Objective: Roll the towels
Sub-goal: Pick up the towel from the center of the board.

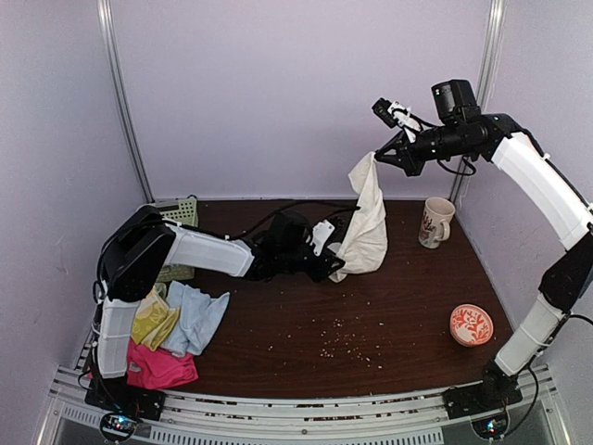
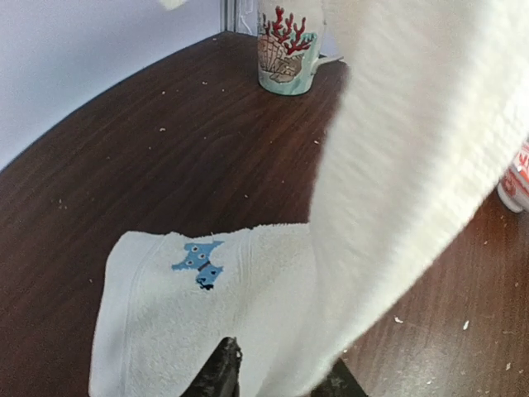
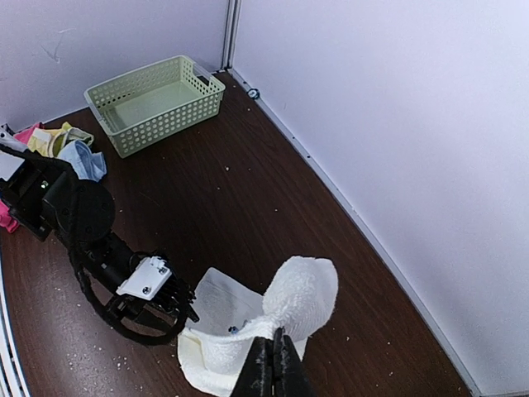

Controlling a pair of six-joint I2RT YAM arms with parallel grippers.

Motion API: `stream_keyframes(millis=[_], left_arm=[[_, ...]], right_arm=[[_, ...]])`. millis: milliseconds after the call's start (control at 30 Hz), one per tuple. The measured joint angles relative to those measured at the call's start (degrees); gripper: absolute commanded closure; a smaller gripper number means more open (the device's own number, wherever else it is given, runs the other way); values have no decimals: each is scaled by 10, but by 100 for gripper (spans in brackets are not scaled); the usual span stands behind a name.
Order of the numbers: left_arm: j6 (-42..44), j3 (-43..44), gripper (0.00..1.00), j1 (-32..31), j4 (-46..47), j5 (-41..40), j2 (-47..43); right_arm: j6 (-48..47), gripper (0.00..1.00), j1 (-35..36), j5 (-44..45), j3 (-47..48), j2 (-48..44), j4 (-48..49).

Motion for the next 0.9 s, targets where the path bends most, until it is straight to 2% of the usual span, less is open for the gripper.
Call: stream_keyframes(millis=[67,133,167,400,500,633,767,900], left_arm=[[7,14,81,0,0,0,10],[17,20,97,0,-1,1,13],[18,23,100,0,-1,1,14],[51,39,100,0,-14,3,14],[72,39,100,2,-57,-11,-3],[110,46,100,14,-130,-65,-75],[150,130,100,30,-201,-123,-137],[177,155,100,34,-242,-142,-203]], right_arm=[[0,100,-5,0,-11,-12,8],[0,100,-13,0,-20,-17,15],[0,100,-16,0,-28,-20,21],[14,100,-41,5,-64,-24,47],[33,100,-59,30,-71,-24,68],[58,100,-96,54,-65,-13,93],[64,100,-135,38,-58,-4,106],[36,100,-151,4,-133,-44,124]])
